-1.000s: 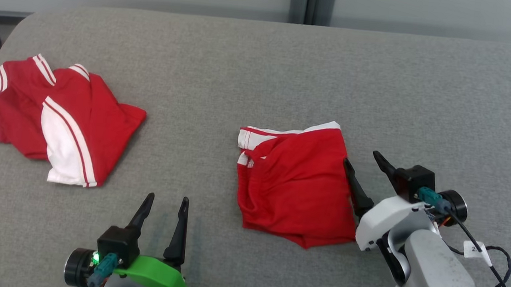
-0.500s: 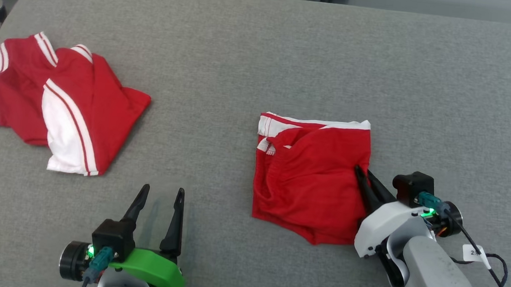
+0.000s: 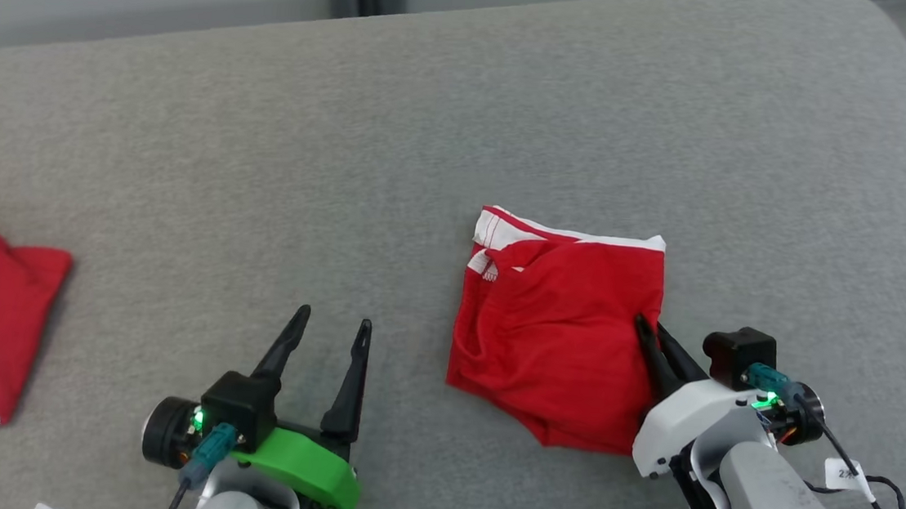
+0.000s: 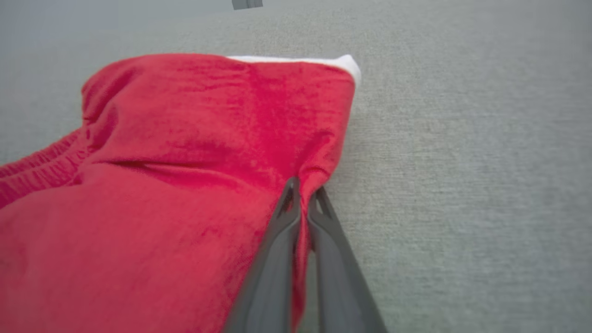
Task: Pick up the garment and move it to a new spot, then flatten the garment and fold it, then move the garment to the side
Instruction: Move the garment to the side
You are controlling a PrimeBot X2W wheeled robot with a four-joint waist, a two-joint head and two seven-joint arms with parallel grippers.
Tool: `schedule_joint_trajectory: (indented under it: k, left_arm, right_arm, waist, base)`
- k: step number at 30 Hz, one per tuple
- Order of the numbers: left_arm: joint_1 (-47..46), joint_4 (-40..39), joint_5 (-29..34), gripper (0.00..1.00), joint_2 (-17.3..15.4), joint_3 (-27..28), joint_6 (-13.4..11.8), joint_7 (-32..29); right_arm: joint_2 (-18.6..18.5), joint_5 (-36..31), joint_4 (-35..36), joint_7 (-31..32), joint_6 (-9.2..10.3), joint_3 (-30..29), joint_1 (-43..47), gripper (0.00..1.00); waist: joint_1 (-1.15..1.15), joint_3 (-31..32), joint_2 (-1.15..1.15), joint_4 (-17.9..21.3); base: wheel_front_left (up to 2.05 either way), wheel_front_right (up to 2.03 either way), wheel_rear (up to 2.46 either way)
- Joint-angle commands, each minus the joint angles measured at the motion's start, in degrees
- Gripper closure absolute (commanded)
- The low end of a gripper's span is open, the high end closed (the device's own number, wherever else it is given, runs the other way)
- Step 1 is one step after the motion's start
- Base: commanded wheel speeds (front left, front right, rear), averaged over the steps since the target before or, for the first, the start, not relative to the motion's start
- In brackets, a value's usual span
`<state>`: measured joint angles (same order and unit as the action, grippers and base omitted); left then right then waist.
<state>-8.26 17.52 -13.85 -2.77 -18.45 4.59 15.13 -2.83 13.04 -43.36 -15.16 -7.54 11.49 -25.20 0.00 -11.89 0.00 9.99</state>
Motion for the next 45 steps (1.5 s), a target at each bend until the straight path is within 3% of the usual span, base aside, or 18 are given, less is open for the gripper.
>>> schedule_joint_trajectory:
  k: [1, 11, 16, 22, 28, 34, 40, 45]
  left_arm:
    - [-0.9, -0.1, -0.3, 0.0, -0.3, -0.5, 0.0, 0.0]
    - [-1.4, 1.2, 1.6, 0.0, -0.3, -2.8, 0.9, 0.0]
    - [-2.3, 0.4, 3.0, 0.0, -0.3, -2.0, 1.5, 0.0]
    - [-4.7, 0.8, 5.8, 0.0, -0.4, -1.1, 2.5, 0.0]
    - [-8.7, 0.1, 7.4, 0.0, -1.8, -0.9, 2.9, 0.0]
    - [-12.9, -1.8, 7.9, 0.0, -3.1, -1.7, 3.0, 0.0]
    - [-14.9, -2.9, 6.8, 0.0, -3.9, -1.4, 3.0, 0.0]
    - [-14.8, -2.3, 6.5, 0.0, -4.5, -0.5, 2.8, -0.2]
  right_arm:
    - [-0.2, 0.5, 0.3, 0.0, 0.1, 0.1, 0.9, 1.0]
    - [-0.2, -0.1, 2.1, 0.0, 0.11, -0.3, 0.7, 1.0]
    - [-0.1, -1.7, 2.4, 0.0, 0.11, -1.4, -2.2, 1.0]
    - [-1.5, -4.7, 1.8, 0.0, 0.11, -2.3, -7.9, 1.0]
    - [-5.5, -7.0, -1.3, 0.0, 0.11, -2.6, -17.5, 1.0]
    - [-12.2, -10.8, -8.3, 0.0, 0.11, -6.0, -27.1, 1.0]
    - [-18.9, -14.6, -16.6, 0.4, 0.11, -13.7, -34.9, 1.0]
    - [-23.1, -19.1, -19.4, 0.3, 0.11, -21.6, -38.2, 1.0]
  waist:
    - [0.0, 2.7, 0.0, 11.8]
    - [0.0, 0.0, 0.0, 17.7]
    - [0.0, -3.3, 0.0, 17.4]
    - [0.0, -9.1, 0.0, 14.4]
    - [0.0, -16.5, 0.0, 11.0]
    - [0.0, -22.0, 0.0, 7.6]
    - [0.0, -25.0, 0.0, 5.7]
    - [0.0, -25.5, 0.0, 4.8]
  base:
    - [0.0, 0.0, 0.0]
    - [0.0, 0.0, 0.0]
    - [0.0, 0.0, 0.0]
    - [0.0, 0.0, 0.0]
    - [0.0, 0.0, 0.0]
    - [0.0, 0.0, 0.0]
    - [0.0, 0.0, 0.0]
    - [0.0, 0.0, 0.0]
